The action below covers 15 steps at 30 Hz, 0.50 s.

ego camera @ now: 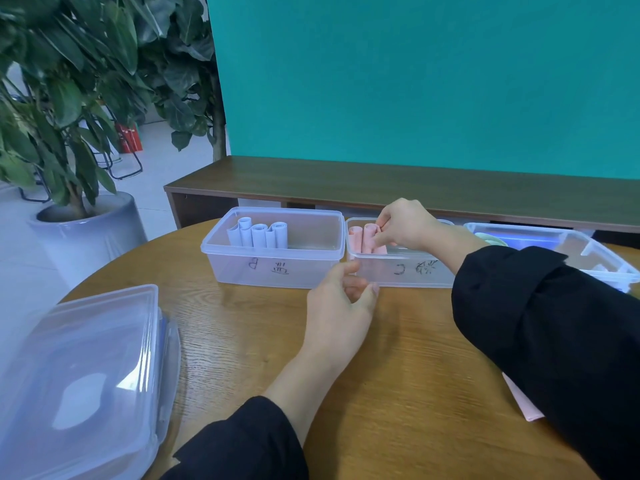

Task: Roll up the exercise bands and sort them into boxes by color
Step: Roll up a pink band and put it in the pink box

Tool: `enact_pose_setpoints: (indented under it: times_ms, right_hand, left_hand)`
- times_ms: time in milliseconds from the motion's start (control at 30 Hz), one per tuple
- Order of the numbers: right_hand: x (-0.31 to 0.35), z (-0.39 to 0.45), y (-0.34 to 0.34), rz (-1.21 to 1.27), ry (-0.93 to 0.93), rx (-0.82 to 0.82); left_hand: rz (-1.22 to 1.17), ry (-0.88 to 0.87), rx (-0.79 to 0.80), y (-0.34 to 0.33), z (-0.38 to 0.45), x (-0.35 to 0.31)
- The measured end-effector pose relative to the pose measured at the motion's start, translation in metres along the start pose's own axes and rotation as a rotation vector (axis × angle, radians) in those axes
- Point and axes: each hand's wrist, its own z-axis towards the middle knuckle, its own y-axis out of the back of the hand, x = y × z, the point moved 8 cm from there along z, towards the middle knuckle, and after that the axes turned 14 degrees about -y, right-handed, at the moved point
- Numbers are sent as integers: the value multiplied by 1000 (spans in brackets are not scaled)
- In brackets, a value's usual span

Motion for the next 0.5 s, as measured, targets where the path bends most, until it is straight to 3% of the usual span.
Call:
enact_pose_setpoints:
  times_ms: [500]
  right_hand:
    - [-8, -4, 1, -19, -4, -4]
  left_hand:
    - [23, -7, 23, -1, 0, -1]
